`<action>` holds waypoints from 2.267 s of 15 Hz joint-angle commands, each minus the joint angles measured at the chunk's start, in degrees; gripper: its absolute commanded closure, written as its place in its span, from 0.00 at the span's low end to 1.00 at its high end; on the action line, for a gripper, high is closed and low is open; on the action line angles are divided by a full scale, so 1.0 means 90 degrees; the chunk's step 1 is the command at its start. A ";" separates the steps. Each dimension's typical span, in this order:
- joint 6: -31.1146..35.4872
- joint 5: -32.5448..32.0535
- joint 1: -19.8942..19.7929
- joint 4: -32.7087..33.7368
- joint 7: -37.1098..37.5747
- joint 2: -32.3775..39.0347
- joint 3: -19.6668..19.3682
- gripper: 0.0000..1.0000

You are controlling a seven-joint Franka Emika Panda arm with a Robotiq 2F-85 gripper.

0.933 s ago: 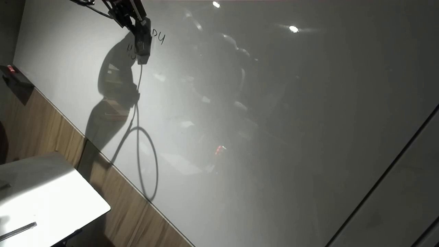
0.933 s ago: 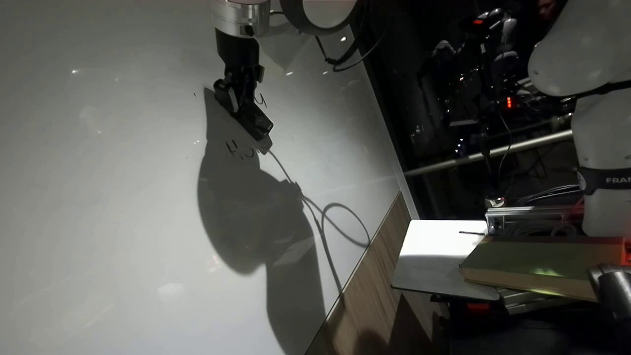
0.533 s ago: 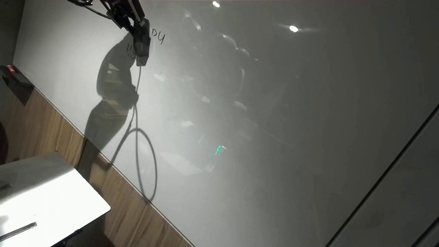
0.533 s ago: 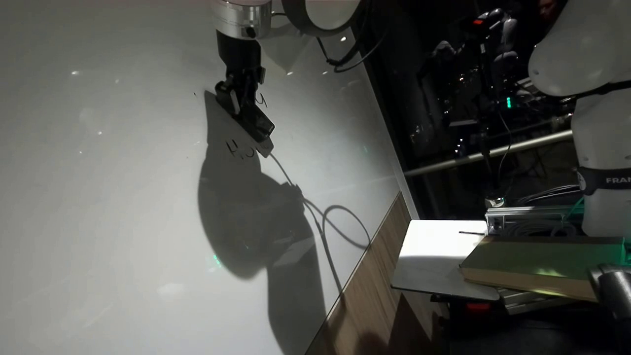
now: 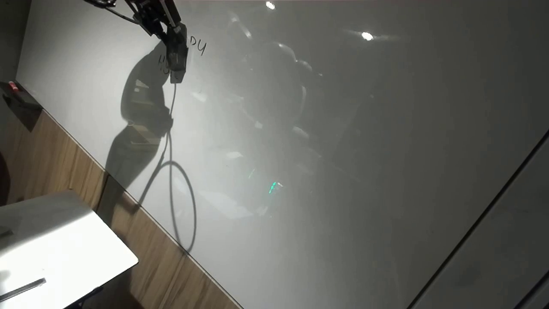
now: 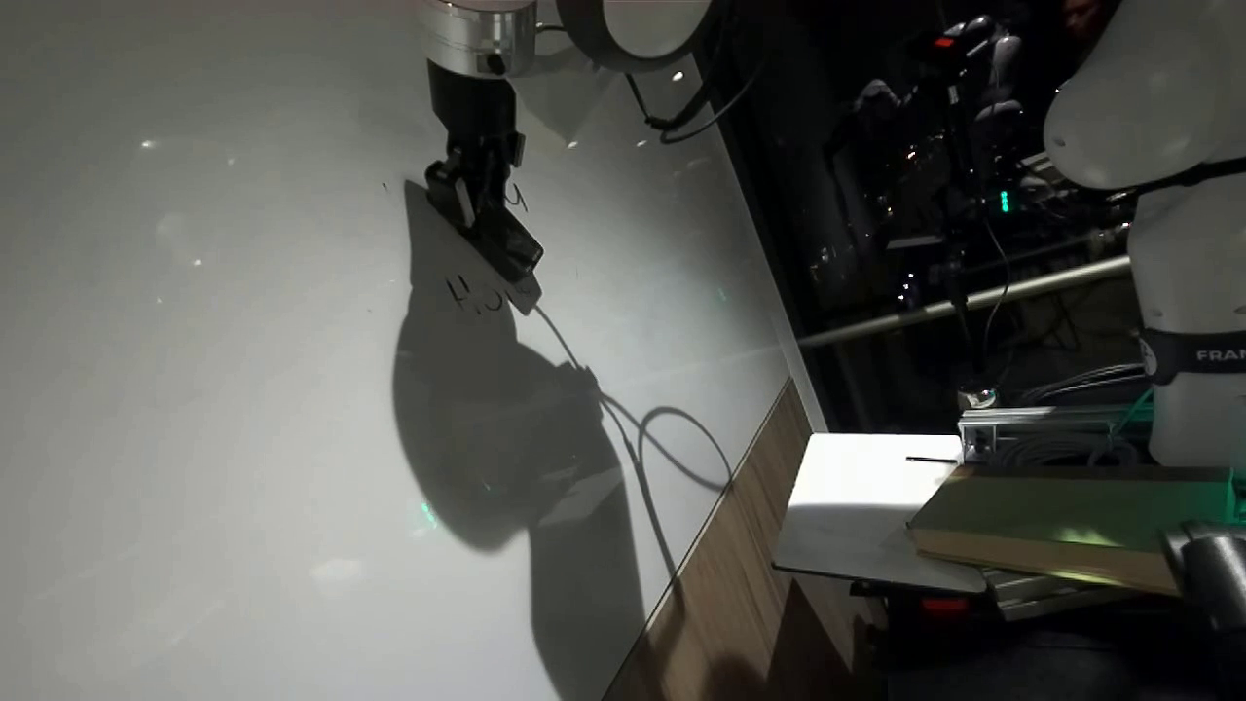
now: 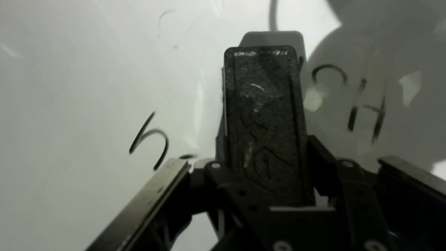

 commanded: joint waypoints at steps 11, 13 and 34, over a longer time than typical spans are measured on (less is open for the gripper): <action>0.1251 0.0758 0.3765 -0.4032 -0.1372 -0.0328 -0.3965 0.70; 0.1362 0.0832 0.3674 -0.3649 -0.1482 -0.0184 -0.4141 0.70; 0.0703 0.0164 0.3070 -0.0615 -0.1167 0.0830 -0.4046 0.70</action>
